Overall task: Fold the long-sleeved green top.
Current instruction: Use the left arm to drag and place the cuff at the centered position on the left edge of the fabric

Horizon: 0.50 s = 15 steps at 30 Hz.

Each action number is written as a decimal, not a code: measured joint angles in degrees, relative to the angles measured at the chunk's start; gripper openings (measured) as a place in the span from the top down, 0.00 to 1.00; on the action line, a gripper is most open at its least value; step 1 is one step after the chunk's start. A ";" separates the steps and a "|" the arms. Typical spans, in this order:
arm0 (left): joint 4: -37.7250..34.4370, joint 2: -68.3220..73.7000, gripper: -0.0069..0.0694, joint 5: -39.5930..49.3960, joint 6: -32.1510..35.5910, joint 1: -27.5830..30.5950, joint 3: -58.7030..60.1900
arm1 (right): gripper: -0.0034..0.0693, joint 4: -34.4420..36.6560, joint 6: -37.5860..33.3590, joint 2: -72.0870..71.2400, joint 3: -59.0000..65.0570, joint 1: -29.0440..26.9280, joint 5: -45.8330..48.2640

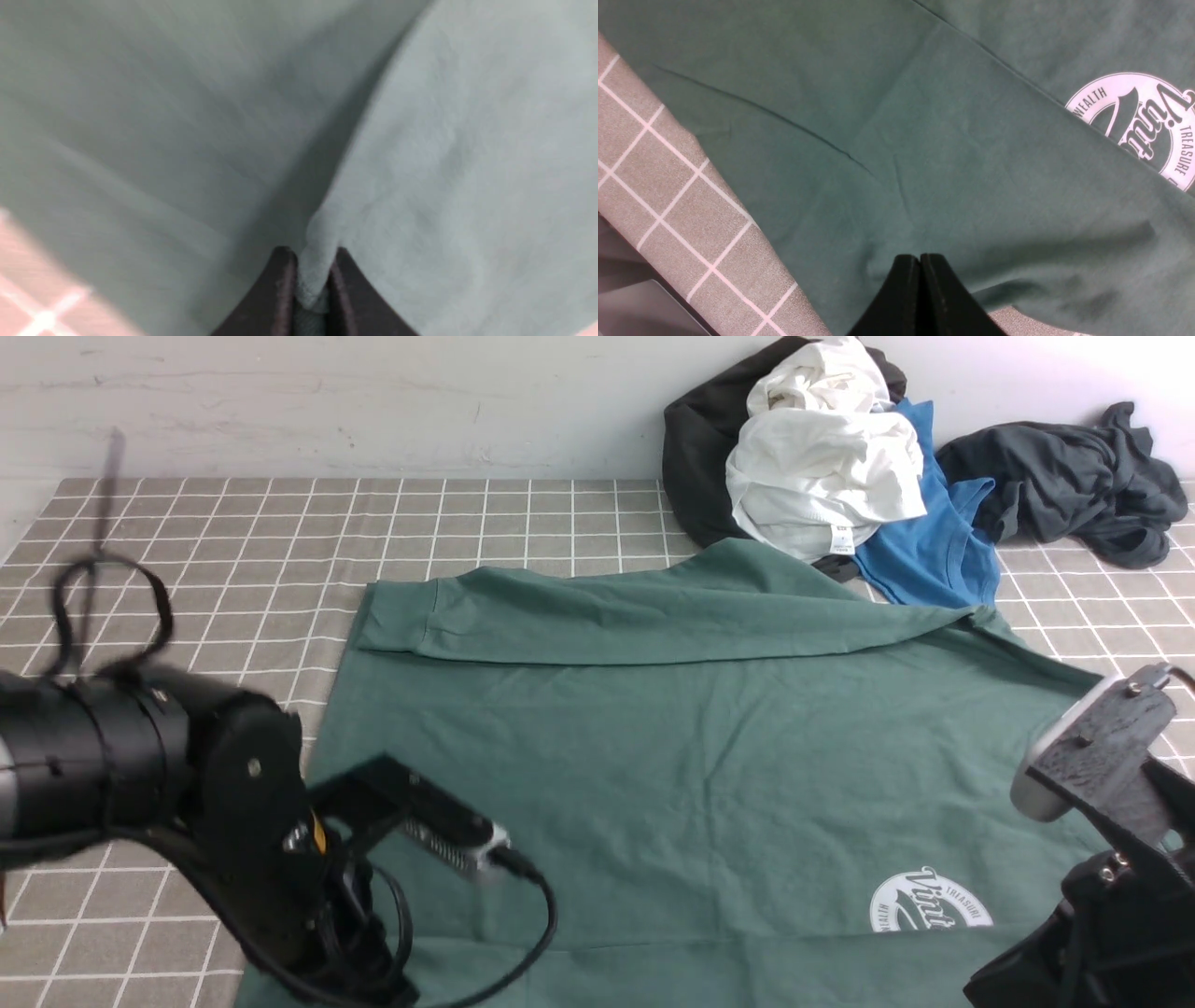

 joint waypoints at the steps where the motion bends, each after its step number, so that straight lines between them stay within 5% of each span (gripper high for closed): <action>1: 1.15 -0.91 0.85 1.74 0.00 0.00 -3.30 | 0.97 -0.46 0.16 0.00 0.00 0.00 0.08; 8: 8.66 2.99 0.85 6.11 0.28 0.89 -21.51 | 0.97 -3.39 1.43 0.00 -0.23 0.00 0.14; 15: 7.15 15.84 0.85 7.73 0.36 4.69 -33.86 | 0.97 -4.28 2.34 0.00 -0.28 0.00 1.48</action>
